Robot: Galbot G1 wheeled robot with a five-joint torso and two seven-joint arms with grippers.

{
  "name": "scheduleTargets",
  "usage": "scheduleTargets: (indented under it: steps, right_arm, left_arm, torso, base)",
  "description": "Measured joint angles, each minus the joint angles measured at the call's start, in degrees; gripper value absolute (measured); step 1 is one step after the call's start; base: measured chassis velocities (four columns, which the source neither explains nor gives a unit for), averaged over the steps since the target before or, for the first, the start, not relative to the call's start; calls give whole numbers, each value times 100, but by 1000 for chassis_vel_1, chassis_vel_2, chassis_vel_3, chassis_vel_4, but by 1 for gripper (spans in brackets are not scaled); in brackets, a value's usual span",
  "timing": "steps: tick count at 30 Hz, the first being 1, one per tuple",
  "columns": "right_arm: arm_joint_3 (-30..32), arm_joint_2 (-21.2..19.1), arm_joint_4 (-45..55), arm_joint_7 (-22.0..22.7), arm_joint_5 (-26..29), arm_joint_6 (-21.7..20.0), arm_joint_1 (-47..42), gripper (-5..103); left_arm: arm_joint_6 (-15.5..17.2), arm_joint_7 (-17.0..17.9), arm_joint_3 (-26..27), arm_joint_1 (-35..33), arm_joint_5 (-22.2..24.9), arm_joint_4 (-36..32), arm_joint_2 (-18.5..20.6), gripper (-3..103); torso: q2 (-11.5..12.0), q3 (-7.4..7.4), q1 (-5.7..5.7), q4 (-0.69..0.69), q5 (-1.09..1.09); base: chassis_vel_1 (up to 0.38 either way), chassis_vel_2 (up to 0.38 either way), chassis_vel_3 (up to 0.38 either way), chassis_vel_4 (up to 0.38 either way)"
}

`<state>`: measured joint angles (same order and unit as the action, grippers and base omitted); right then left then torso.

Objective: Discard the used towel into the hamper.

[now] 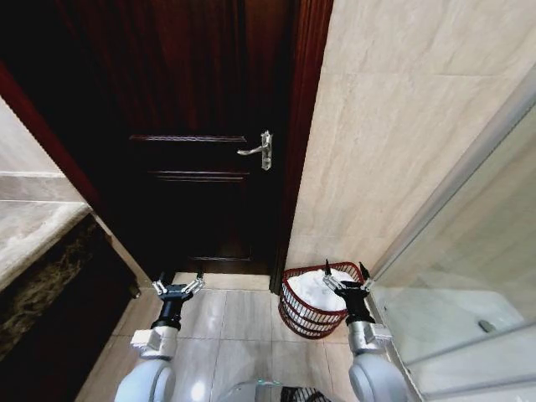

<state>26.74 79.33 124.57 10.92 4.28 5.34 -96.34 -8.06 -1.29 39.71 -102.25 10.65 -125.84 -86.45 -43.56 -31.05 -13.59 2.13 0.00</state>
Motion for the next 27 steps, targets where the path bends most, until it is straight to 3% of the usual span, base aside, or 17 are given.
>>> scheduleTargets:
  steps: [12, 17, 27]
  right_arm:
    - [629, 76, 421, -589, 371, -99, -97, 100]
    - [624, 79, 631, -667, 762, -249, -269, 100]
    - [616, 246, 729, -680, 776, -354, -275, 100]
  left_arm:
    - [510, 331, -30, -10, -210, -420, -76, 100]
    - [620, 363, -8, -77, -174, -622, -95, 100]
    - [695, 392, 6, -47, -124, -627, -34, 100]
  torso:
    - [-336, -189, -146, -1, 1]
    - [-483, -272, -209, 0, 1]
    - [-711, -399, -311, 0, 0]
  base:
    - [0, 0, 0, 0]
    - [0, 0, 0, 0]
    - [0, 0, 0, 0]
